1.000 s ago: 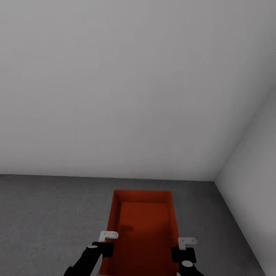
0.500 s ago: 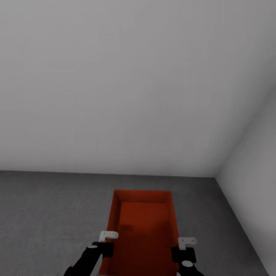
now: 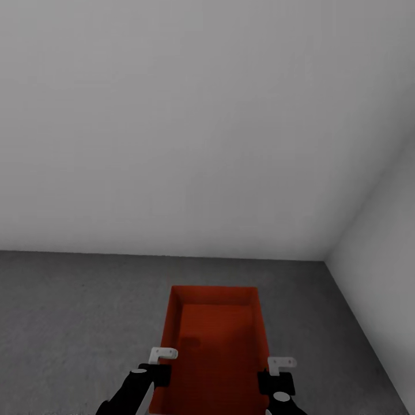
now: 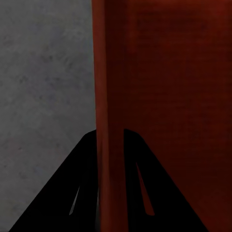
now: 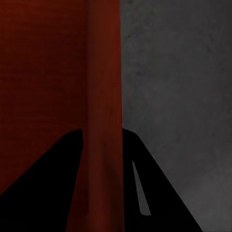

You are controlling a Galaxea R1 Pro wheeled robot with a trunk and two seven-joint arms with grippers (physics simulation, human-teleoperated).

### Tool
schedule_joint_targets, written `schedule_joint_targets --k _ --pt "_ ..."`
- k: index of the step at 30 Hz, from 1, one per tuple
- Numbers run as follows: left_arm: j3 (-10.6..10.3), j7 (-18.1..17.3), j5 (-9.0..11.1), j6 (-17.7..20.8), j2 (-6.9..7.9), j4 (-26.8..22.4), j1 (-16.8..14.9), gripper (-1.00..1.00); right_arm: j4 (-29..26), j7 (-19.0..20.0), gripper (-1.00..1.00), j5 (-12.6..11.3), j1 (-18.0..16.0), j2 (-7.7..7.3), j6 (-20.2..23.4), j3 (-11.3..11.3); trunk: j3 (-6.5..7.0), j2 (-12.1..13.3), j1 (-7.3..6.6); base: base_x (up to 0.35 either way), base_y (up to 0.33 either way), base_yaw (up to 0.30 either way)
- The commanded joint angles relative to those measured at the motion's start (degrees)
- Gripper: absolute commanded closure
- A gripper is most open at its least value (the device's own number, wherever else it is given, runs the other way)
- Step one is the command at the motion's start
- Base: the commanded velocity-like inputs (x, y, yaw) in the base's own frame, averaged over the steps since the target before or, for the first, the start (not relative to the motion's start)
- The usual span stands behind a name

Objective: Move the two storage containers from the living room to the garage. In the garage, place one container on the floor and stack the other container on top of it (either order is fine).

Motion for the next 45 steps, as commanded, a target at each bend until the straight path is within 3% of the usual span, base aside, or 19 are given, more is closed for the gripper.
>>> schedule_joint_targets --k 1,36,45 --pt "-0.82 0.29 -1.36 0.24 -0.04 -0.15 0.05 1.0 -0.38 0.06 1.0 -1.72 -0.14 -0.04 0.03 0.23 -0.33 -0.44 0.22 0.0 0.0 0.0" --pt "-0.8 0.29 -1.39 0.15 0.02 -0.16 0.05 1.0 -0.37 0.06 1.0 -1.72 -0.14 -0.12 0.03 0.23 -9.81 -14.48 7.91 0.0 0.0 0.0" --pt "-0.73 0.29 -1.45 0.08 0.05 -0.25 0.05 1.0 -0.37 0.06 1.0 -1.72 -0.14 -0.22 0.03 0.24 -10.05 -14.48 7.91 0.0 0.0 0.0"
